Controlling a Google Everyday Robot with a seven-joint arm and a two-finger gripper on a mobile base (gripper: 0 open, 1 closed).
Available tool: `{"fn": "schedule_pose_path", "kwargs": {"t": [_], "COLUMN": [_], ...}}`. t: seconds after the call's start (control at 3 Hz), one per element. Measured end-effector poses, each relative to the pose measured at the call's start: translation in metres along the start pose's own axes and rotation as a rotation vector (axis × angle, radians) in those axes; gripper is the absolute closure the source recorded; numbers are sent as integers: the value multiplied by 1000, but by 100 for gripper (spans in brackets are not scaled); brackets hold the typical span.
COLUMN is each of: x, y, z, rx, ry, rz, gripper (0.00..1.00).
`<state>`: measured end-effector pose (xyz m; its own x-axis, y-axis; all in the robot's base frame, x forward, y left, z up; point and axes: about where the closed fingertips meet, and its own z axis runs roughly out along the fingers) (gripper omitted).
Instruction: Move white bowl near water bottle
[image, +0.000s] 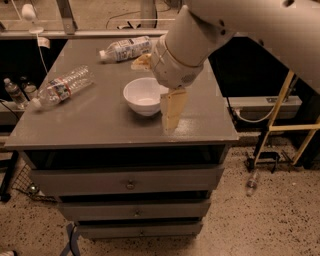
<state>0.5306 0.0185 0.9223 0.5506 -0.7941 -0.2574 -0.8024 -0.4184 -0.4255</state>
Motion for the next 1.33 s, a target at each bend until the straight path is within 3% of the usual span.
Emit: {"fn": "schedule_pose_path", "kwargs": {"t": [0.67,1.33], "x": [21,40], "y": [-25,-22], "z": [43,68], "rx": [-67,-125], "ry": [-15,-17], "rz": [-63,-39], "gripper": [0,0]}}
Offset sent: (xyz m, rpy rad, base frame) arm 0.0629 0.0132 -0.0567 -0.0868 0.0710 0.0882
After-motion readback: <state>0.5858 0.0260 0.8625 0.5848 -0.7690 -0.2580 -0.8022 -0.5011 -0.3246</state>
